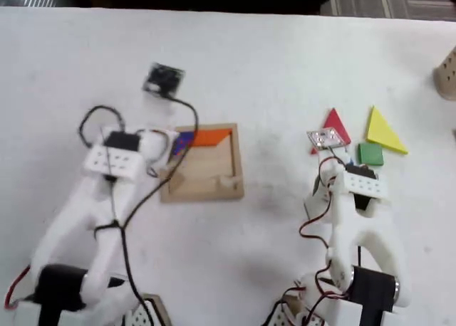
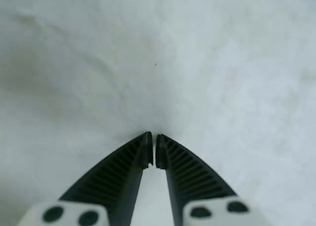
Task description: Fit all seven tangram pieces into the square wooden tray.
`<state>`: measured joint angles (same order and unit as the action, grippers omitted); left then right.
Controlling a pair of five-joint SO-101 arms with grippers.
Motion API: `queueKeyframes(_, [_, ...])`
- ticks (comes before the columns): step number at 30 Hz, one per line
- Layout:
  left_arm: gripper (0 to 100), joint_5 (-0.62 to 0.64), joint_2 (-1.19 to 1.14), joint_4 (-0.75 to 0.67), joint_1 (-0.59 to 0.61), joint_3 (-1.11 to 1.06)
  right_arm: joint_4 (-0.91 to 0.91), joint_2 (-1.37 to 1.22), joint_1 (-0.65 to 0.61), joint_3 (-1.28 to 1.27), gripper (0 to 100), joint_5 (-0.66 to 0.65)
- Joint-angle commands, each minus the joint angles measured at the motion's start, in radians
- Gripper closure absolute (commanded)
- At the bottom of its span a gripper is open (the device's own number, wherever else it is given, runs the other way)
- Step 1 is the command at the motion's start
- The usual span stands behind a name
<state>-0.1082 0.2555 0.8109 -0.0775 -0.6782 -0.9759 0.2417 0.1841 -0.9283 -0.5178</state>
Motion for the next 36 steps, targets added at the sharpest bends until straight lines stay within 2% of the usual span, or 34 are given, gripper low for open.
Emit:
queueKeyframes(1, [98, 0.014, 0.14, -0.238, 0.09, -0.114, 0.012, 0.031, -0.01, 0.008, 97.8, -0.014])
queueKeyframes(5, [97, 0.02, 0.145, -0.275, 0.09, -0.14, 0.012, 0.031, -0.005, 0.006, 97.7, -0.008])
queueKeyframes(9, [97, 0.092, 0.145, -0.281, 0.097, -0.14, 0.012, 0.041, 0.001, 0.017, 97.7, -0.008])
queueKeyframes(14, [97, 0.095, 0.142, -0.281, 0.099, -0.124, -0.097, 0.064, 0.048, 0.15, 97.4, -0.006])
queueKeyframes(18, [90, 0.103, 0.097, -0.273, 0.14, -0.091, -0.225, 0.058, 0.081, 0.341, 86.4, -0.005])
queueKeyframes(21, [86, 0.161, 0.027, -0.273, 0.179, -0.038, -0.286, 0.058, 0.081, 0.46, 77.6, -0.005])
queueKeyframes(26, [86, 0.183, -0.093, -0.259, 0.203, 0.049, -0.292, 0.054, 0.079, 0.565, 76.6, 0.003])
queueKeyframes(28, [86, 0.183, -0.127, -0.227, 0.203, 0.084, -0.292, 0.038, 0.082, 0.586, 76.2, 0.046])
queueKeyframes(32, [86, 0.18, -0.173, -0.189, 0.199, 0.127, -0.295, -0.071, 0.077, 0.658, 76.2, 0.054])
queueKeyframes(34, [86, 0.178, -0.179, -0.189, 0.196, 0.127, -0.3, -0.159, 0.059, 0.721, 76.2, -0.02])
queueKeyframes(36, [86, 0.176, -0.182, -0.192, 0.194, 0.124, -0.323, -0.254, 0.048, 0.779, 76.2, -0.172])
